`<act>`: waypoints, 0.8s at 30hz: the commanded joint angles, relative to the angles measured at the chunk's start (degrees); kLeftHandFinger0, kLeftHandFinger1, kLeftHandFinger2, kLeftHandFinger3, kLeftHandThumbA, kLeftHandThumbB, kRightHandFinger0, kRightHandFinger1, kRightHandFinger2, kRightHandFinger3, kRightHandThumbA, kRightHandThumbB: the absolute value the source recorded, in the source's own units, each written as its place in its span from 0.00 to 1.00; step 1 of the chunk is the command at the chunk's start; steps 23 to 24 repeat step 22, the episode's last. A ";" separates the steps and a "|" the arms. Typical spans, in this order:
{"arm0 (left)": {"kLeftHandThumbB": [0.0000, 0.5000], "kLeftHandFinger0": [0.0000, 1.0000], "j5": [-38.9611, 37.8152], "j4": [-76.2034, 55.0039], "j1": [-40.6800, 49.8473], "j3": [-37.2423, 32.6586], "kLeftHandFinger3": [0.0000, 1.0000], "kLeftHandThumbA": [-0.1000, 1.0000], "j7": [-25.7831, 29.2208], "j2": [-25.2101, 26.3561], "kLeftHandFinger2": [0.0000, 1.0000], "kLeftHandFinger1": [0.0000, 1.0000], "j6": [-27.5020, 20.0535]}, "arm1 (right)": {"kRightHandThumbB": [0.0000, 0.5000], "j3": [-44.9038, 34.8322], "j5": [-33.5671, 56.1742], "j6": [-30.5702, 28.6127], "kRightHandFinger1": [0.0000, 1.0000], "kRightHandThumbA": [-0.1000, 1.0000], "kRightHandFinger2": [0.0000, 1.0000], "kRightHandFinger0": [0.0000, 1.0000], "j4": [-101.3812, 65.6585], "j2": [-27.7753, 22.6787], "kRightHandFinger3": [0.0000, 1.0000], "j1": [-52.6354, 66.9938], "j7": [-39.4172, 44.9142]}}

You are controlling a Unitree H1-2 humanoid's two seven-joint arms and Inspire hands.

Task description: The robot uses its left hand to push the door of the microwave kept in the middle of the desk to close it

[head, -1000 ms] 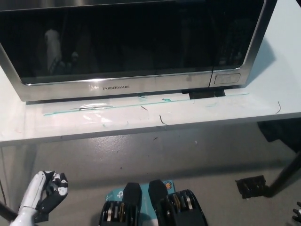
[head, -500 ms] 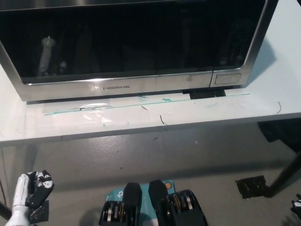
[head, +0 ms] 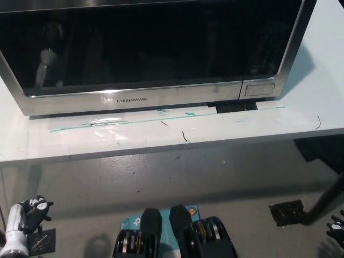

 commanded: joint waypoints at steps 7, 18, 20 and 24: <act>0.02 0.19 -10.75 -1.58 -3.48 3.31 0.69 0.42 -4.46 1.19 0.59 0.32 18.01 | 0.13 0.19 -0.39 -2.48 0.58 0.21 0.65 0.57 0.01 -1.58 0.80 -1.20 0.18; 0.00 0.22 -11.65 -2.25 -3.08 2.21 0.86 0.43 -5.15 1.88 0.66 0.36 20.08 | 0.13 0.14 -0.37 -2.56 0.65 0.20 0.72 0.64 -0.56 -1.27 0.82 -0.80 0.02; 0.01 0.21 -11.36 -2.31 -3.01 1.86 0.91 0.44 -5.05 2.04 0.74 0.38 20.22 | 0.15 0.15 -0.44 -2.44 0.65 0.22 0.72 0.65 -0.41 -1.29 0.81 -0.95 -0.17; 0.01 0.22 -11.36 -2.23 -3.05 1.76 0.92 0.45 -5.00 2.03 0.75 0.39 20.23 | 0.14 0.09 -0.31 -2.73 0.65 0.21 0.72 0.65 0.06 -1.45 0.81 -1.17 0.03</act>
